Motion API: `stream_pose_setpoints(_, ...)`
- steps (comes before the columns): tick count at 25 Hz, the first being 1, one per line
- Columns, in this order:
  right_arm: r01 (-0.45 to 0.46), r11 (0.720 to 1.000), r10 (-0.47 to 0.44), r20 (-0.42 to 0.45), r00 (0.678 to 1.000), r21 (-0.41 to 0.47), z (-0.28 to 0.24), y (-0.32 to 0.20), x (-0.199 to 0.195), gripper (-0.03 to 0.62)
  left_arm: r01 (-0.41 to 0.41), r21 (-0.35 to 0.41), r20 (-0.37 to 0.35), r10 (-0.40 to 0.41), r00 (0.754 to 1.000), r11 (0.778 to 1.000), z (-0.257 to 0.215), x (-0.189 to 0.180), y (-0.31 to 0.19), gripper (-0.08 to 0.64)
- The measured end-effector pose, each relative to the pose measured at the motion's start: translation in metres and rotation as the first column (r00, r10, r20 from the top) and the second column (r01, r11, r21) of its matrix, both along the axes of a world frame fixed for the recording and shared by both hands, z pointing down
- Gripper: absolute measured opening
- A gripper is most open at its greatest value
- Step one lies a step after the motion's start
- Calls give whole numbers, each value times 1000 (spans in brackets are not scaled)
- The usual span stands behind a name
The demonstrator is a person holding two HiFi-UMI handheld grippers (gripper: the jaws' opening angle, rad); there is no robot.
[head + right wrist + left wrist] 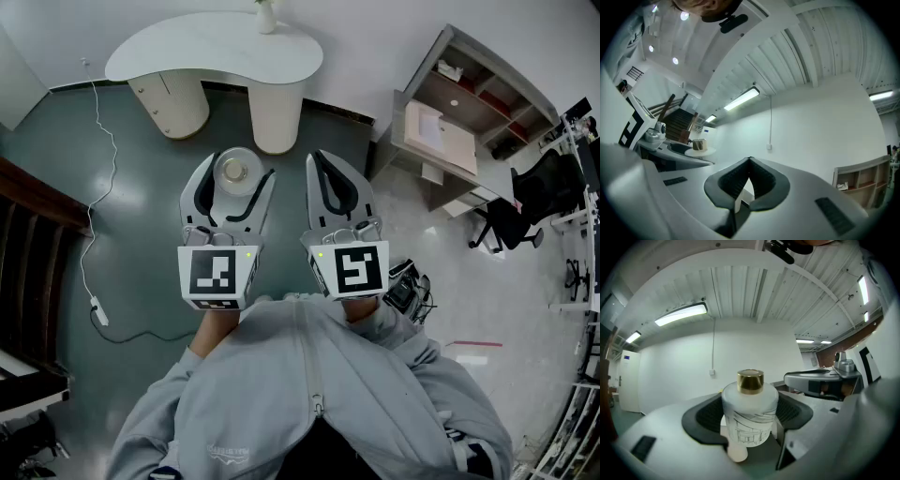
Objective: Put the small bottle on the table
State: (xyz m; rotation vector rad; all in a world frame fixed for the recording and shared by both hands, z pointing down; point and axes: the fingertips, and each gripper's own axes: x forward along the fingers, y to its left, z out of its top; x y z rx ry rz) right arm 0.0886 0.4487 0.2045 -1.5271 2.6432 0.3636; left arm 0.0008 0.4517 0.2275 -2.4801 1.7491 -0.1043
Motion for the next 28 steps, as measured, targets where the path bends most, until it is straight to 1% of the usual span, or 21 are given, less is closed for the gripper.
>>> stream_pose_setpoints(9, 2, 1000, -2, 1, 1000, -7, 3, -4, 14, 25, 0, -6, -1, 0, 1000, 1000, 3, 16, -6, 331)
stream_pose_setpoints(13, 12, 1000, -12, 29, 999, 7, 2, -6, 24, 26, 9, -6, -5, -10, 1000, 1000, 4, 24, -9, 331)
stream_pose_setpoints(16, 17, 1000, -17, 37, 999, -1, 6, -12, 29, 26, 16, -8, -10, -16, 1000, 1000, 7, 28, -11, 331)
stream_pose_setpoints(22, 24, 999, -23, 38, 999, -28, 14, -27, 30, 26, 21, -28, -19, -22, 1000, 999, 13, 29, -23, 331)
stream_pose_setpoints(28, 20, 998, -17, 45, 999, -53, 21, -52, 25, 26, 15, -37, -25, -16, 1000, 999, 17, 23, -48, 331)
